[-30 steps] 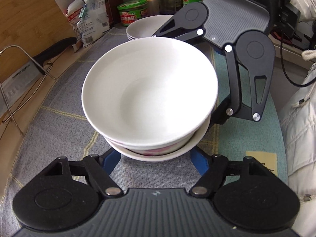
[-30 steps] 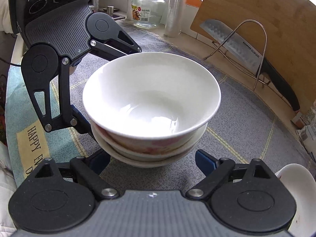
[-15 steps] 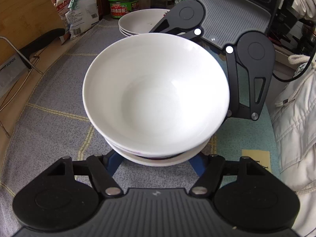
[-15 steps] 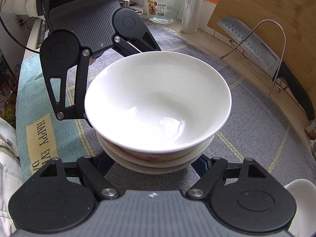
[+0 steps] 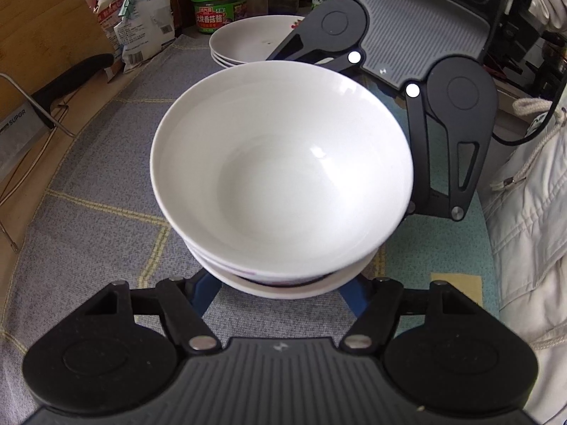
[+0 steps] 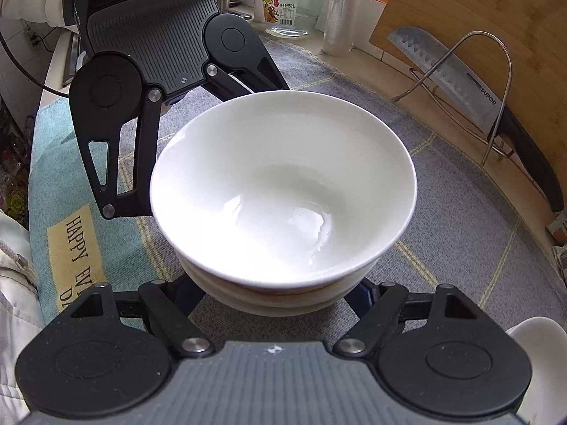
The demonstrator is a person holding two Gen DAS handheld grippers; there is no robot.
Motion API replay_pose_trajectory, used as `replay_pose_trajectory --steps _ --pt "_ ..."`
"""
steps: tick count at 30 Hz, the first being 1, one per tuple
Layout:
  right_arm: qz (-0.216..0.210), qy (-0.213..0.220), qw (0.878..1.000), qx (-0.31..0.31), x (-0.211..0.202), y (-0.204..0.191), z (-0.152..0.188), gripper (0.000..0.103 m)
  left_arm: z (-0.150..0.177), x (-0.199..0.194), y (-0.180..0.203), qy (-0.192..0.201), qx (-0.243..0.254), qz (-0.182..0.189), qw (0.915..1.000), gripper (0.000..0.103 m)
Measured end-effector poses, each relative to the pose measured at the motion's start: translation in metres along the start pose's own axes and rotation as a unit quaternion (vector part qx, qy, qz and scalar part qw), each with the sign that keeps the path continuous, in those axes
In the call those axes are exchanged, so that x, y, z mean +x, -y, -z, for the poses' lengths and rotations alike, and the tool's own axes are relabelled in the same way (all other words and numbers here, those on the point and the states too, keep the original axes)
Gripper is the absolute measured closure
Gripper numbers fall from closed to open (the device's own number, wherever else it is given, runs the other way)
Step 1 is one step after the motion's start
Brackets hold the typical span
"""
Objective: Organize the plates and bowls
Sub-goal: 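Carry the bowl stack with both tools and lower it onto the flower plate stack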
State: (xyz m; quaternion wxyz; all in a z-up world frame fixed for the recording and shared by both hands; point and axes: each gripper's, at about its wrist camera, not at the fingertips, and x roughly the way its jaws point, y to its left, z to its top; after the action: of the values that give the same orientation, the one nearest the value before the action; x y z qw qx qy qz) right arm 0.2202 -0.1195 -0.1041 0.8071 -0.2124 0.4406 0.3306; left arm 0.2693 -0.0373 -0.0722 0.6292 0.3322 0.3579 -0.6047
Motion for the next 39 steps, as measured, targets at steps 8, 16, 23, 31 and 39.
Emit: replay_pose_trajectory --steps 8,16,23,31,39 --pt "0.009 0.005 1.000 -0.001 -0.021 0.004 0.003 0.018 -0.019 -0.009 0.008 0.008 0.007 -0.007 0.9999 0.032" --pt "0.025 0.017 1.000 0.000 -0.054 0.016 0.016 0.018 -0.055 -0.011 0.017 0.015 0.026 -0.015 0.9994 0.033" --pt "0.045 0.024 0.999 0.004 -0.081 0.032 0.034 0.018 -0.091 -0.003 0.022 0.022 0.046 -0.020 0.9985 0.033" --pt "0.070 0.027 0.997 0.016 -0.109 0.056 0.058 0.018 -0.126 0.021 0.029 0.031 0.072 -0.019 0.9968 0.033" --pt "0.092 0.023 0.995 0.032 -0.127 0.085 0.084 0.018 -0.160 0.050 0.028 0.036 0.095 -0.016 0.9947 0.033"
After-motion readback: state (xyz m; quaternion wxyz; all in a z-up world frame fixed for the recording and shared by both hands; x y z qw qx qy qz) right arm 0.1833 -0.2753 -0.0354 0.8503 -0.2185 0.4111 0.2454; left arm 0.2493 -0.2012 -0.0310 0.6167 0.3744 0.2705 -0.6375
